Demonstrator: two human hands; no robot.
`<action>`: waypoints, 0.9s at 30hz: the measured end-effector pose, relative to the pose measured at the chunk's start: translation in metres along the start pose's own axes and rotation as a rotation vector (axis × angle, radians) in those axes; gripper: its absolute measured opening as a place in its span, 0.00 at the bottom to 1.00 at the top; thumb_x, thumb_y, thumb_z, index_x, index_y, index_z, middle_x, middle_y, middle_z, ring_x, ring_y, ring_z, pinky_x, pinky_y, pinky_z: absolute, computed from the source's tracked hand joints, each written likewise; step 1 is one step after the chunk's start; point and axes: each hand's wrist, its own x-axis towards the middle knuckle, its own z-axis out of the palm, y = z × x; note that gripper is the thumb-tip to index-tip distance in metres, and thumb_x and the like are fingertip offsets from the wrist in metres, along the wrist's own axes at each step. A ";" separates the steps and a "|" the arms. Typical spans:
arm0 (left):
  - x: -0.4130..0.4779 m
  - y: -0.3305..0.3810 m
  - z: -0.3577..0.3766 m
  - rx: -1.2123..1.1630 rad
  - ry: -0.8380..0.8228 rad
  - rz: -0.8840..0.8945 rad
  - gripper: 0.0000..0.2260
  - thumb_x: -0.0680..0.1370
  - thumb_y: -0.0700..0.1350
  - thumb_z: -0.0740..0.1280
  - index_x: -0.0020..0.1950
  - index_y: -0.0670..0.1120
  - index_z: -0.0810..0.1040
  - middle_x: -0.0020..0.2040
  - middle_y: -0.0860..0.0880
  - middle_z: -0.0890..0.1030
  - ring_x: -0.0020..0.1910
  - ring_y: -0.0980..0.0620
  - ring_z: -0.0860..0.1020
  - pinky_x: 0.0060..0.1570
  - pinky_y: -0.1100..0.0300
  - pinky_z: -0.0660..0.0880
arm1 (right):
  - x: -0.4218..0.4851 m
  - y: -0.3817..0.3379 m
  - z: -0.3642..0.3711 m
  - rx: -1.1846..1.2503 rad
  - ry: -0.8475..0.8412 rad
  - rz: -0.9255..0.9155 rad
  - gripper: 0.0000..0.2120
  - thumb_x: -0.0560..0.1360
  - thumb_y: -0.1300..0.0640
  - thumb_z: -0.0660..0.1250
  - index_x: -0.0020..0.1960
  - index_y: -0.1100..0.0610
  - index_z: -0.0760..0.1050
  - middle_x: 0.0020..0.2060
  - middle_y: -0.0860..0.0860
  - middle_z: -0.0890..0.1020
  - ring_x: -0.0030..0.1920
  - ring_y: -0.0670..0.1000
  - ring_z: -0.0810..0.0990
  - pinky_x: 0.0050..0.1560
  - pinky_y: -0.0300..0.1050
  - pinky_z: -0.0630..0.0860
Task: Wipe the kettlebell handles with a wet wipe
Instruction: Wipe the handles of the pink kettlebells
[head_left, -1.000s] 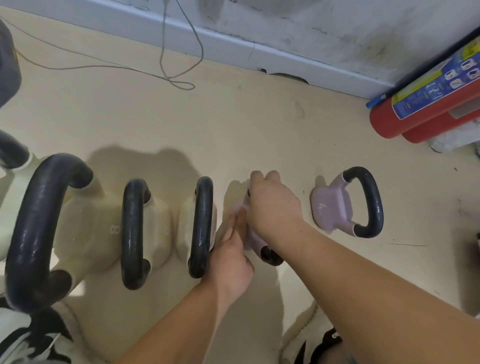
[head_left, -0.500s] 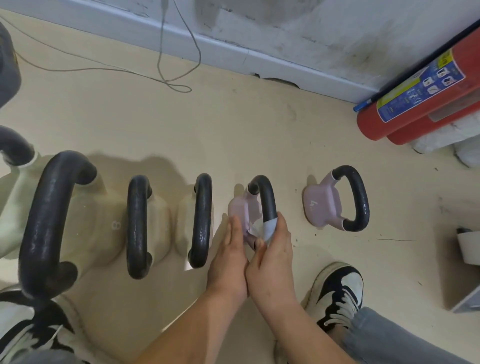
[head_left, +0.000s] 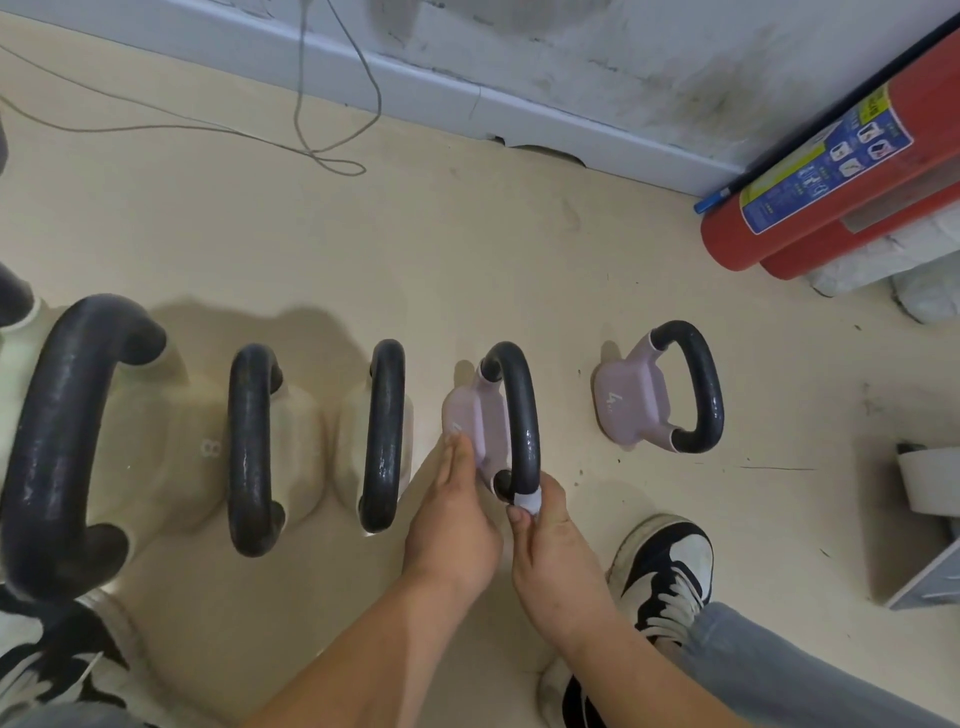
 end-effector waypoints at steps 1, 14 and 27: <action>0.001 -0.003 0.002 0.027 0.019 0.009 0.31 0.79 0.44 0.63 0.81 0.54 0.56 0.79 0.57 0.62 0.75 0.57 0.65 0.73 0.59 0.65 | -0.001 -0.002 0.002 0.058 0.014 0.001 0.17 0.85 0.45 0.53 0.74 0.42 0.61 0.59 0.45 0.82 0.53 0.47 0.81 0.47 0.42 0.76; 0.005 0.002 0.020 -0.257 -0.143 0.112 0.31 0.82 0.46 0.65 0.82 0.54 0.54 0.81 0.53 0.60 0.77 0.54 0.63 0.72 0.63 0.59 | 0.043 -0.029 -0.027 0.014 0.254 -0.111 0.07 0.82 0.49 0.63 0.50 0.51 0.67 0.45 0.50 0.77 0.46 0.54 0.78 0.41 0.47 0.72; 0.044 0.023 0.031 -0.260 -0.407 -0.044 0.31 0.83 0.49 0.61 0.82 0.57 0.50 0.78 0.62 0.53 0.74 0.66 0.53 0.73 0.68 0.52 | 0.073 -0.003 -0.066 -0.002 0.270 -0.161 0.08 0.83 0.49 0.62 0.51 0.52 0.66 0.47 0.50 0.75 0.51 0.54 0.77 0.43 0.47 0.72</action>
